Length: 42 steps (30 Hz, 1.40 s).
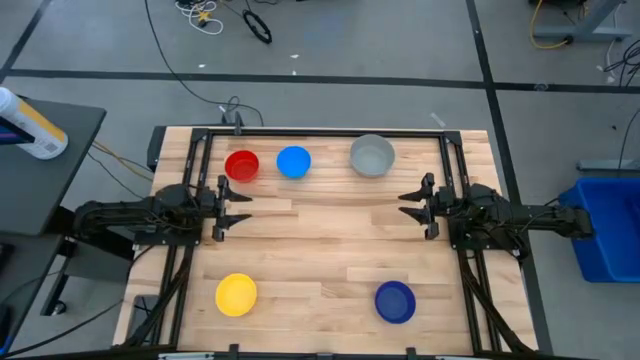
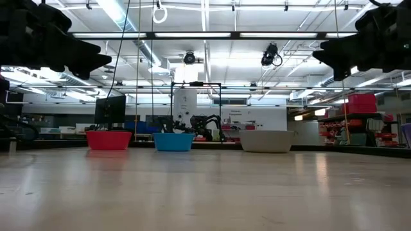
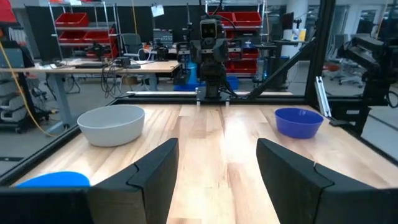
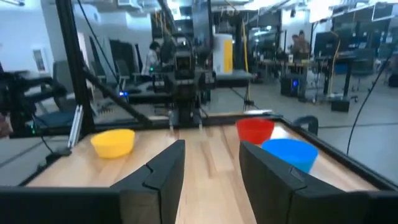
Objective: Nest bowls inside each other
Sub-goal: Stack the dark blue bowl on the gray bowl
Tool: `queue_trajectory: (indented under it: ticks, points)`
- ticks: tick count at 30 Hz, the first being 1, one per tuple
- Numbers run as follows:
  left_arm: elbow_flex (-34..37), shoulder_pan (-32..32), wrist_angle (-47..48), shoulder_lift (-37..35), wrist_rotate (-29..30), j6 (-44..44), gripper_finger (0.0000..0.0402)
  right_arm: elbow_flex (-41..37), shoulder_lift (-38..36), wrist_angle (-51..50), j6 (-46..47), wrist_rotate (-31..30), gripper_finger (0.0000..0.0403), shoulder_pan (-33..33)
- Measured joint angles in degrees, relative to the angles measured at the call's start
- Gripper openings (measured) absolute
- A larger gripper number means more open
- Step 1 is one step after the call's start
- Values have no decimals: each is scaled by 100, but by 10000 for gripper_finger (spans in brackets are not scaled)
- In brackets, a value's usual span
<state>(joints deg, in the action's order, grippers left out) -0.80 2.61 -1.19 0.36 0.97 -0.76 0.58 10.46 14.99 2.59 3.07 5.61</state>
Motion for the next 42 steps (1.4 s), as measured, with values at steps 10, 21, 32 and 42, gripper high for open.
queue_trajectory:
  ticks: [10, 21, 32, 42]
  points:
    - [7, 0, -235, 0, 267, -378, 224, 4, 149, -736, 1010, -857, 162, 4]
    - [7, 1, -299, 0, 544, -72, 224, 301, 1509, -1220, 1761, -248, 167, -206]
    - [0, 0, -55, 0, 538, 34, 224, 2356, 4068, -3255, 2894, 453, 178, -1571]
    - [-2, 0, -29, 0, 537, 68, 224, 3734, 5642, -4405, 3906, 556, 179, -2683]
